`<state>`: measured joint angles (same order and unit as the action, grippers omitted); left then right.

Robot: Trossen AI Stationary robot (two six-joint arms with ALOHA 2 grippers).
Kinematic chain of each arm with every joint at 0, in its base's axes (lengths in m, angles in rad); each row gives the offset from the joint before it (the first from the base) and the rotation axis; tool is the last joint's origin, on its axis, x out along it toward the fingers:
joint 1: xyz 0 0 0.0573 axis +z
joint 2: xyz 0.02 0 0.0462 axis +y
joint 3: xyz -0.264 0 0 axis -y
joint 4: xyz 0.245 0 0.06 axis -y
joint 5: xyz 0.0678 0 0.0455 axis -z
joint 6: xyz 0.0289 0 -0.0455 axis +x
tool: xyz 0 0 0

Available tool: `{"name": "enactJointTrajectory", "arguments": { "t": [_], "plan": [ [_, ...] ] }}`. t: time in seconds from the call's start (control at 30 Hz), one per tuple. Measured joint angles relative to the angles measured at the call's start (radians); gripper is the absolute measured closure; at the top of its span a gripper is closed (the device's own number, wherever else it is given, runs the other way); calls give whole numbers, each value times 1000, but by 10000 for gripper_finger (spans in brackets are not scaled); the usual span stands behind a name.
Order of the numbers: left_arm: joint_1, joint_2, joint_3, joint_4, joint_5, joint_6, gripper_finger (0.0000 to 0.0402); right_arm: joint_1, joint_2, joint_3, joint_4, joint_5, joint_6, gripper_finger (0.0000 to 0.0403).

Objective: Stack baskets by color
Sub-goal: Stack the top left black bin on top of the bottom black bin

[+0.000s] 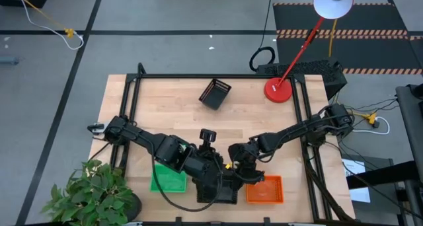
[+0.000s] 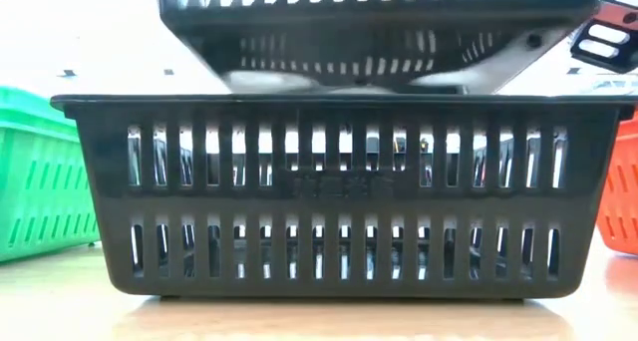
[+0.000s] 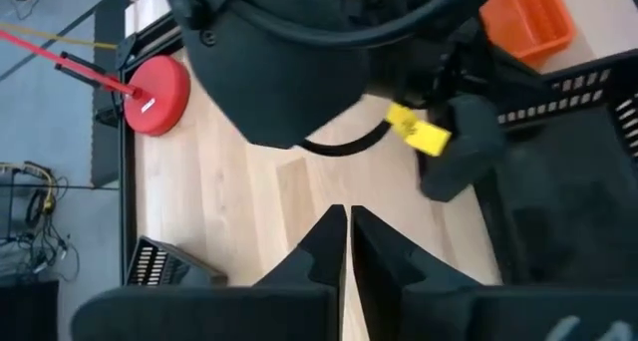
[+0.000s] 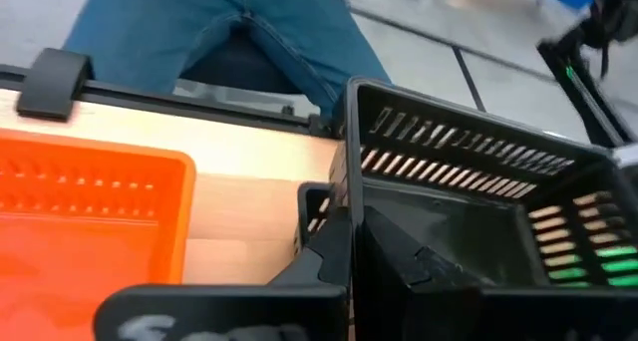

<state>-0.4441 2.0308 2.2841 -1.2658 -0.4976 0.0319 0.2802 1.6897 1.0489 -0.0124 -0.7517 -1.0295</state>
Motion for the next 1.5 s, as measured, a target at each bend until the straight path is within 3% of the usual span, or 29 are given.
{"name": "enactJointTrajectory", "arguments": {
  "t": [0.67,0.87,1.17,1.5],
  "plan": [
    [44,-1,0,91,4,19,376,-19,92,0,46,-63,-4,399],
    [44,-1,0,90,3,18,376,-19,92,0,54,-60,44,373],
    [22,-1,0,90,3,0,376,-17,92,0,54,-6,84,343],
    [-5,-1,0,73,3,-53,376,-17,82,1,77,75,259,324]
  ]
}}
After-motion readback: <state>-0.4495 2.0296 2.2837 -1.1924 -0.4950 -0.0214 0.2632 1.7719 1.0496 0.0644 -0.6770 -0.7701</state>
